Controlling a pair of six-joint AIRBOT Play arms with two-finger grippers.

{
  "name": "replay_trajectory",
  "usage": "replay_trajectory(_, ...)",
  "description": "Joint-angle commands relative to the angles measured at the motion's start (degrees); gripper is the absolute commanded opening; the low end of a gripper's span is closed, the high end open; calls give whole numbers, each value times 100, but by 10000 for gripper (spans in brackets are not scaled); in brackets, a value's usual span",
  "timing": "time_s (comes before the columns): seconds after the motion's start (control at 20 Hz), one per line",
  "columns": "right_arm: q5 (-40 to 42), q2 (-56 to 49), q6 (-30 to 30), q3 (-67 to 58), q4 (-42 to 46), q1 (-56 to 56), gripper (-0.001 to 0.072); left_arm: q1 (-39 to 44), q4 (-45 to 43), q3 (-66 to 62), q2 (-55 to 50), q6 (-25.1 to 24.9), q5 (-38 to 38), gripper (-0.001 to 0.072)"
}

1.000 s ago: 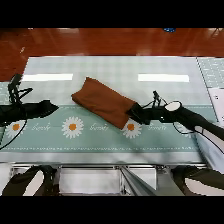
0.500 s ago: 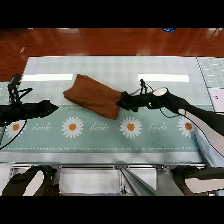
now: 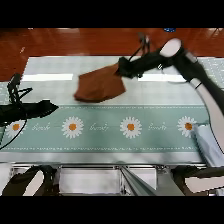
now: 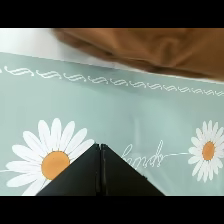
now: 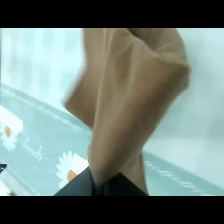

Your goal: Fold the shirts.

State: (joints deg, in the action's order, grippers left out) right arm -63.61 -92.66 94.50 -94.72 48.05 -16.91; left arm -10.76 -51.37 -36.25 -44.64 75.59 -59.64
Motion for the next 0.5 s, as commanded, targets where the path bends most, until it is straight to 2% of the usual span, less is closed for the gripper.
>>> replay_trajectory(0.0,-1196,37,713,-1390,798,494,20,2,0,7,-2,-11,96,22)
replay_trajectory(0.15,-1775,350,901,-1919,949,1145,20,9,0,7,-2,-13,87,22)
replay_trajectory(0.45,-2791,1410,1169,-1974,1340,2903,20,9,44,7,-2,2,164,22)
